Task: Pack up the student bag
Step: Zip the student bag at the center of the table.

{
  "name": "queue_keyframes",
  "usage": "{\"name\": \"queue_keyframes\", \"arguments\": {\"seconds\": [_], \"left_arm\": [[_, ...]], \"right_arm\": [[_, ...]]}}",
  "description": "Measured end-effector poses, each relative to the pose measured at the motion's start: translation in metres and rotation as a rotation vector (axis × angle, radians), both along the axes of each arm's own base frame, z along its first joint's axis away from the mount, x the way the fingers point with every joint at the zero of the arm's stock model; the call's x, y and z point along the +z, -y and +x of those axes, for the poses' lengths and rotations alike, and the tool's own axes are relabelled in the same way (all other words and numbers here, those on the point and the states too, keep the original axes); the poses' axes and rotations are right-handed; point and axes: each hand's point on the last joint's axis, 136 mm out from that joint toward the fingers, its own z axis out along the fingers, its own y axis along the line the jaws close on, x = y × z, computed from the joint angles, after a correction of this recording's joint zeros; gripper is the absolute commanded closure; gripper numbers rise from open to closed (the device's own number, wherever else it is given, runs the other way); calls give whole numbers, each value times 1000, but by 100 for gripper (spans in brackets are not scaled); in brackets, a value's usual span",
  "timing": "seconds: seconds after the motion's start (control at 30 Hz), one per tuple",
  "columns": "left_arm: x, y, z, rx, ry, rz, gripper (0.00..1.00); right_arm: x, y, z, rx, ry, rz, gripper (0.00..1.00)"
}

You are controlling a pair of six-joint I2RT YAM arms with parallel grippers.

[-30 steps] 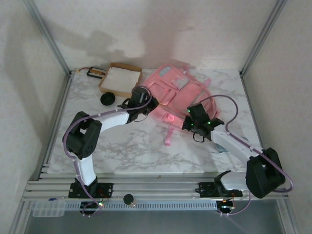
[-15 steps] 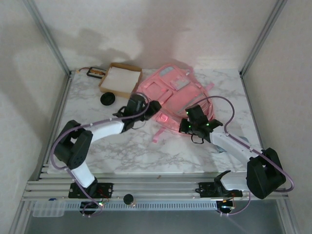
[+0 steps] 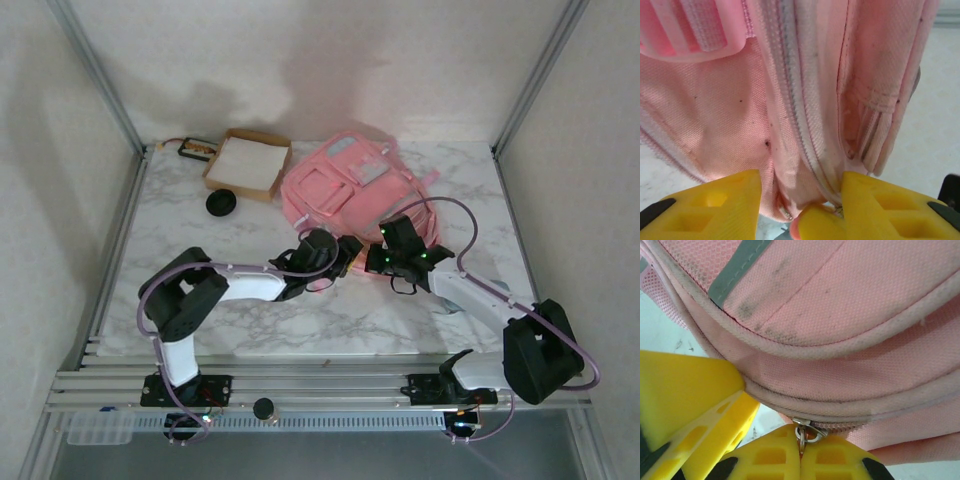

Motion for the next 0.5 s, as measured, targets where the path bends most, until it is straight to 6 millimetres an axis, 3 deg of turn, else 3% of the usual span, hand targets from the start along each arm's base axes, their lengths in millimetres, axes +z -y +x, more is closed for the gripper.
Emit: {"name": "queue_keyframes", "arguments": {"seconds": [0.1,0.27,0.4,0.5], "left_arm": [[-1,5,14,47,-1,-7,69],[0,5,24,101,-1,-10,100],[-1,1,23,115,3,-2,100],[4,-14,18,117,20,28,100]], "right_arm": [[-2,0,0,2,-1,-3,100],[-3,3,1,-8,2,-12,100],[-2,15,3,-32,2,-32,100],[5,31,4,-60,15,-50,100]]}}
